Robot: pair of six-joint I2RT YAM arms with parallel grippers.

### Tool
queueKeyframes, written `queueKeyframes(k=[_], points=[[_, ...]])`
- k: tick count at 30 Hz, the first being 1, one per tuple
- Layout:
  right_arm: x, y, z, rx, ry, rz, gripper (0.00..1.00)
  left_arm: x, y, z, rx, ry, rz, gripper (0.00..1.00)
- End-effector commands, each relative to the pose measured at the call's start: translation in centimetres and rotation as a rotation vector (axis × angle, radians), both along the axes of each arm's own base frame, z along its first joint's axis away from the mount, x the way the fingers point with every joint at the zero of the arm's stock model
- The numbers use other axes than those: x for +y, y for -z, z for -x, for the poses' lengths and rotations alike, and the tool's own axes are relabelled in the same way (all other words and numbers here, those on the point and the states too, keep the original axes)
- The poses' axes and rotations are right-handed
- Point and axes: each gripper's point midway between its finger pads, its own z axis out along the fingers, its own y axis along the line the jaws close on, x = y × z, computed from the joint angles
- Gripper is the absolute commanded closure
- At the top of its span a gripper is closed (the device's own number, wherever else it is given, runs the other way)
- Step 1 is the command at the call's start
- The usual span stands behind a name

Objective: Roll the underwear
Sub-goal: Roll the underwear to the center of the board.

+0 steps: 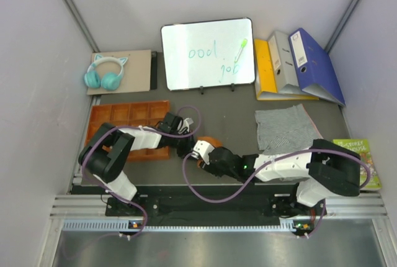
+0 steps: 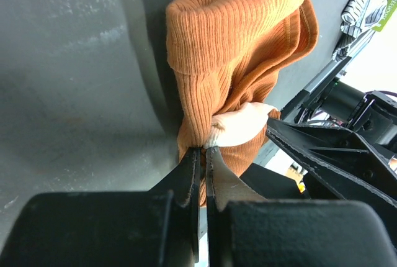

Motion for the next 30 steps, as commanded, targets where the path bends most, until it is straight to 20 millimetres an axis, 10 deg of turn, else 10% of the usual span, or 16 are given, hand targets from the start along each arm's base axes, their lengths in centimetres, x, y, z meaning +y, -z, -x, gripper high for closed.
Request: queueKeyframes(k=[1, 8, 11, 17, 30], points=[[0.1, 2.8, 1.4, 0.075, -0.037, 0.066, 0.56, 2.6, 3.2, 3.6, 0.134, 0.033, -0.144, 1.00], [-0.1, 5.0, 2.9, 0.186, -0.048, 0.152, 0.75, 2.3, 2.1, 2.4, 0.071, 0.031, -0.123, 0.99], [-0.3, 5.4, 4.0, 0.271, -0.043, 0.175, 0.82, 2.2, 1.3, 1.7, 0.028, 0.015, -0.116, 0.84], [-0.9, 5.0, 4.9, 0.420, 0.031, 0.179, 0.85, 2.7, -0.7, 0.6, -0.064, -0.033, -0.118, 0.59], [-0.1, 2.0, 4.9, 0.796, 0.072, -0.016, 0.88, 3.2, -4.3, 0.8, -0.289, -0.068, -0.017, 0.47]])
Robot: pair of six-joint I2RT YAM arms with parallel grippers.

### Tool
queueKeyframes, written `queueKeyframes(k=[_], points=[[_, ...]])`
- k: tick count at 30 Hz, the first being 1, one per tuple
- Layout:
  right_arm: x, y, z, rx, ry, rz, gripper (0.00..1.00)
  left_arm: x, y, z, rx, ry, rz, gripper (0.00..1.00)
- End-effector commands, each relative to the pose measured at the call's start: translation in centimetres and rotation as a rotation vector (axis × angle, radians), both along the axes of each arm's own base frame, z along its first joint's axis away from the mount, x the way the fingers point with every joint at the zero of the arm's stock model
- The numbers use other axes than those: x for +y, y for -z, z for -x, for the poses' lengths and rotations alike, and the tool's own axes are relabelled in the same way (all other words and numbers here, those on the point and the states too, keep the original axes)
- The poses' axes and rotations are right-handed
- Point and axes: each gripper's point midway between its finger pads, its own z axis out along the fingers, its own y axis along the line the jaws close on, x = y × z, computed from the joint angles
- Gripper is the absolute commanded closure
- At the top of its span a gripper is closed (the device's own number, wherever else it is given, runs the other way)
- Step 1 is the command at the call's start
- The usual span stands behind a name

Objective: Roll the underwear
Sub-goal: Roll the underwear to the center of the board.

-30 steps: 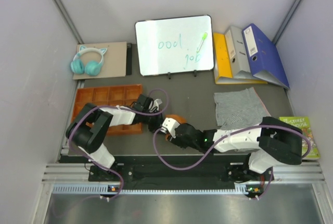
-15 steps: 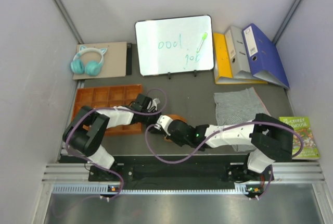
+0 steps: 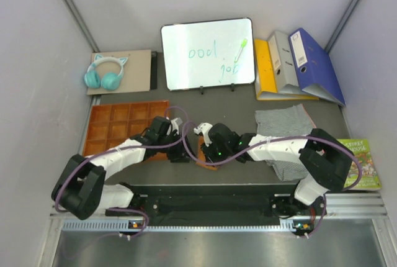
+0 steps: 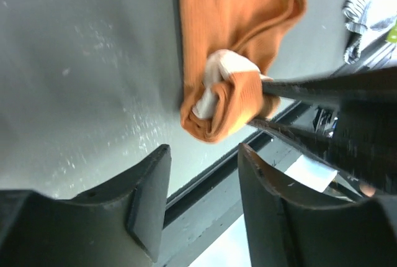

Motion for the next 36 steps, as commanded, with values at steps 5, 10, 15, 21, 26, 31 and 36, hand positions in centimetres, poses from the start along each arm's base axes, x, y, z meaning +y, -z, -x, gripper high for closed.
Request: queueKeyframes(k=[5, 10, 15, 21, 26, 31, 36], points=[[-0.4, 1.5, 5.3, 0.476, -0.070, -0.011, 0.89, -0.9, -2.0, -0.2, -0.185, 0.002, 0.095, 0.41], [0.1, 1.2, 5.2, 0.571, -0.061, -0.022, 0.89, -1.7, -2.3, -0.1, -0.250, 0.011, 0.102, 0.36], [0.1, 1.5, 4.5, 0.635, -0.039, -0.037, 0.89, -1.3, -1.2, -0.1, -0.257, -0.016, 0.062, 0.34], [0.2, 2.3, 3.9, 0.715, -0.012, -0.058, 0.89, -0.9, -0.2, -0.1, -0.259, -0.039, 0.050, 0.35], [0.5, 2.9, 3.8, 0.769, -0.028, -0.072, 0.89, -1.4, 0.1, -0.5, -0.271, -0.038, 0.067, 0.39], [0.7, 3.1, 3.4, 0.802, -0.036, -0.090, 0.89, -1.7, 0.8, -1.0, -0.270, -0.039, 0.068, 0.48], [0.6, 2.8, 2.2, 0.785, -0.014, -0.086, 0.81, -1.2, 2.8, -0.6, -0.200, -0.042, 0.004, 1.00]])
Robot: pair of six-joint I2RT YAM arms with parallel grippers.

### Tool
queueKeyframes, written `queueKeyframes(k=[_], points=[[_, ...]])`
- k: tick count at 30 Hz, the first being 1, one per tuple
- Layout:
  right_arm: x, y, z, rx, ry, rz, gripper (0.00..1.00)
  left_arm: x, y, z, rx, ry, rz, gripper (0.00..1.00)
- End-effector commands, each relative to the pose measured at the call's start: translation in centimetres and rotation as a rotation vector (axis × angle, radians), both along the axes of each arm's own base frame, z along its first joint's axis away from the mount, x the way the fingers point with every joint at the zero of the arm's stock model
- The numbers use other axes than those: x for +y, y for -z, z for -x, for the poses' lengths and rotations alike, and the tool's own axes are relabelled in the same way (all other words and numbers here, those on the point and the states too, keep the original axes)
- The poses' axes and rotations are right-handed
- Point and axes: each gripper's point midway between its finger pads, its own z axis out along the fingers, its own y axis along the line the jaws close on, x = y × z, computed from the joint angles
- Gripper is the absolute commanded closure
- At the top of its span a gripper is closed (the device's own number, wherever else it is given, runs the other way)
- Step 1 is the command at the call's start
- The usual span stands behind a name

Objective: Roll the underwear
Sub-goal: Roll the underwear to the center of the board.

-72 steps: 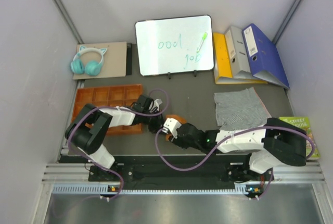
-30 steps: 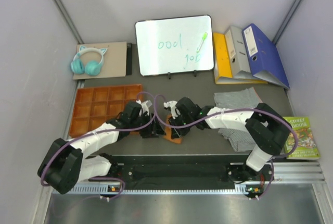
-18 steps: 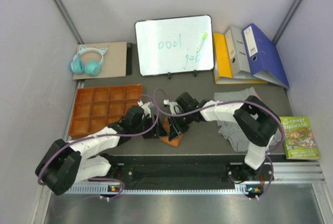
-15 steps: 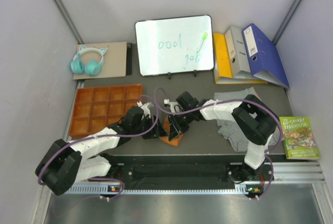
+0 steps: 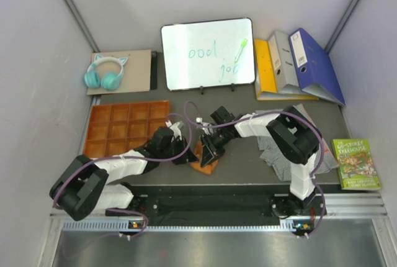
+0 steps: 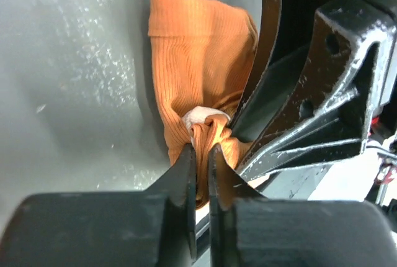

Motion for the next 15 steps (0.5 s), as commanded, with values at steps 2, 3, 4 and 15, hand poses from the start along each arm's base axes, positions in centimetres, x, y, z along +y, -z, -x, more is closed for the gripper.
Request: queueKeyframes(k=[2, 3, 4, 15], points=[[-2.0, 2.4, 0.0, -0.006, 0.002, 0.137, 0.68, 0.6, 2.1, -0.7, 0.050, -0.027, -0.108, 1.00], [-1.9, 1.7, -0.4, -0.028, 0.006, 0.128, 0.63, 0.8, 2.4, -0.7, 0.069, -0.029, -0.132, 1.00], [-2.1, 1.4, -0.7, -0.044, 0.014, 0.132, 0.51, 0.9, 2.6, -0.6, 0.097, -0.024, -0.152, 1.00], [-5.4, -1.0, -3.3, -0.274, 0.143, 0.262, 0.30, 0.7, 3.7, -0.4, 0.223, -0.029, -0.210, 1.00]])
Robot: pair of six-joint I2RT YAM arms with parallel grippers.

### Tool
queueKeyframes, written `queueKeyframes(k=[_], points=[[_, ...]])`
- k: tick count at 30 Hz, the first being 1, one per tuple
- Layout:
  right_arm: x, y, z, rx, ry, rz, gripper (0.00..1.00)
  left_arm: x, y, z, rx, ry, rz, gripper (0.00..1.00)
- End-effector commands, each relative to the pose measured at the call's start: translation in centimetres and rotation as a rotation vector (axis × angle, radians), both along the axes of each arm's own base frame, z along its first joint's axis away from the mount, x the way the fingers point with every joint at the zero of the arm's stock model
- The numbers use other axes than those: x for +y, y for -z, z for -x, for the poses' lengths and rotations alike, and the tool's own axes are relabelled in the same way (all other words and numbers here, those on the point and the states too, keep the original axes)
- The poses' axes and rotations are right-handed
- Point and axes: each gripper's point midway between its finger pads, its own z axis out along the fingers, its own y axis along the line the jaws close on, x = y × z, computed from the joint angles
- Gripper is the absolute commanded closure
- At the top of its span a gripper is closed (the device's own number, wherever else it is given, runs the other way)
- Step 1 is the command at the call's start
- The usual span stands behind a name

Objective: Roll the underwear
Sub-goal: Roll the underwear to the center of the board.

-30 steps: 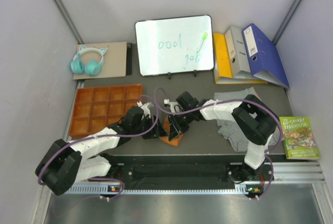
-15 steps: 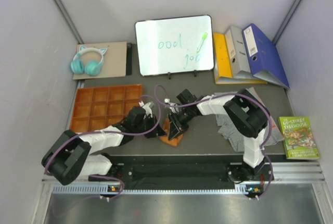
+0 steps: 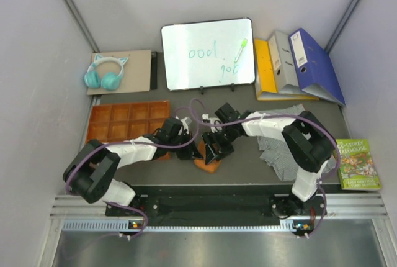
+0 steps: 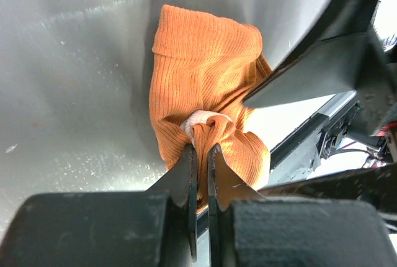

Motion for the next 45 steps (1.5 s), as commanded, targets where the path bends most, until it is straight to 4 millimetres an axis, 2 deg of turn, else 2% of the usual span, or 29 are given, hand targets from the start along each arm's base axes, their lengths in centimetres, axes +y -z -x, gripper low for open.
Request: queueKeyframes(k=[1, 2, 5, 7, 8, 10, 17, 18, 19, 24, 28, 44, 45], points=[[-2.6, -0.5, -2.1, -0.177, 0.091, 0.098, 0.30, 2.4, 3.3, 0.7, 0.069, -0.046, -0.158, 1.00], [-2.8, -1.2, -2.6, -0.220, 0.119, 0.095, 0.30, 2.4, 3.4, 0.7, 0.073, -0.046, -0.159, 1.00], [-3.6, -1.7, -3.4, -0.301, 0.203, 0.099, 0.30, 2.1, 3.6, 0.8, 0.090, -0.042, -0.149, 1.00], [-4.2, -2.5, -3.5, -0.337, 0.255, 0.087, 0.29, 1.9, 3.7, 0.9, 0.097, -0.037, -0.138, 1.00], [-3.9, -3.3, -4.2, -0.379, 0.274, 0.049, 0.29, 1.9, 3.8, 1.0, 0.105, -0.036, -0.138, 1.00], [-3.9, -4.5, -3.8, -0.423, 0.295, -0.020, 0.29, 1.7, 3.8, 1.0, 0.108, -0.033, -0.132, 1.00], [-1.6, -6.8, -2.5, -0.758, 0.138, -0.022, 0.30, 1.5, 3.9, 1.2, 0.141, -0.009, -0.119, 1.00], [-0.5, -6.9, -1.2, -0.784, 0.088, -0.043, 0.30, 1.5, 4.0, 1.3, 0.148, -0.006, -0.119, 1.00], [-0.5, -7.0, -1.3, -0.826, 0.072, -0.033, 0.30, 1.5, 4.0, 1.3, 0.152, -0.005, -0.115, 1.00], [0.4, -5.5, 0.3, -0.920, -0.026, 0.002, 0.30, 1.5, 4.2, 1.6, 0.175, 0.001, -0.103, 1.00], [0.9, -4.9, 0.6, -0.981, -0.062, 0.021, 0.30, 1.5, 4.2, 1.6, 0.181, -0.001, -0.096, 1.00], [1.0, -0.9, 1.7, -0.993, -0.167, 0.089, 0.38, 1.8, 4.2, 1.6, 0.199, -0.003, -0.092, 1.00], [1.6, -1.2, 1.7, -1.001, -0.159, 0.058, 0.39, 1.7, 4.2, 1.5, 0.198, -0.003, -0.090, 1.00]])
